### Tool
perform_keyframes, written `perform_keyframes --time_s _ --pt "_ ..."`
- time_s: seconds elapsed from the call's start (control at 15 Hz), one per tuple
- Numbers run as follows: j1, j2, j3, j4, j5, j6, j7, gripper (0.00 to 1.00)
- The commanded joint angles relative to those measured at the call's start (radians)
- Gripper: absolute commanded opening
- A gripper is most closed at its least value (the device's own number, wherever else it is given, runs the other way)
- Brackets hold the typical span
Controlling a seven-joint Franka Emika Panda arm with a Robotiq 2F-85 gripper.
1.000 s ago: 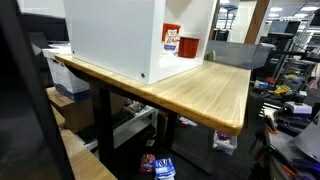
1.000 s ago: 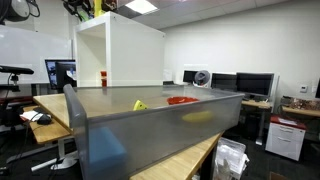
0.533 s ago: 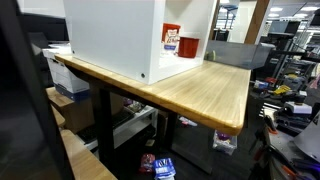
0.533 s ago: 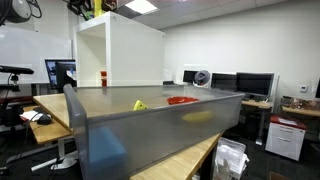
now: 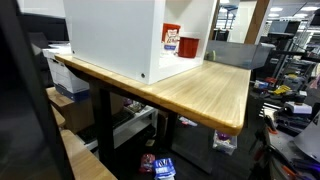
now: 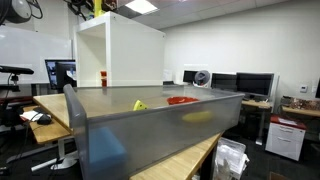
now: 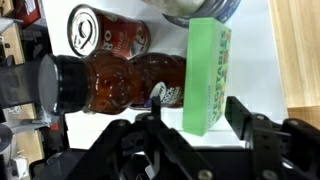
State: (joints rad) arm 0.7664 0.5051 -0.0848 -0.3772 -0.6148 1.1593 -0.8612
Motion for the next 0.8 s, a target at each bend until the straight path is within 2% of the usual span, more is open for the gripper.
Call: perform_keyframes --time_s 0.0,0.2,0.33,0.47,0.6,0.73 --pt "0.009 0.008 -0.016 0.008 -0.031 0.029 -0.028 0.86" --pt "0.007 0.007 -0.016 0.009 -0.022 0.035 -0.028 0.92" --pt "0.006 0.007 -0.013 0.009 -0.015 0.03 -0.022 0.83" --pt "0.006 0.004 -0.012 0.006 -0.011 0.029 -0.02 0.8" --pt "0.004 -0.014 -0.002 -0.018 0.007 0.024 -0.014 0.73" --pt "0.003 -0.018 0.005 -0.02 0.021 0.012 -0.006 0.72"
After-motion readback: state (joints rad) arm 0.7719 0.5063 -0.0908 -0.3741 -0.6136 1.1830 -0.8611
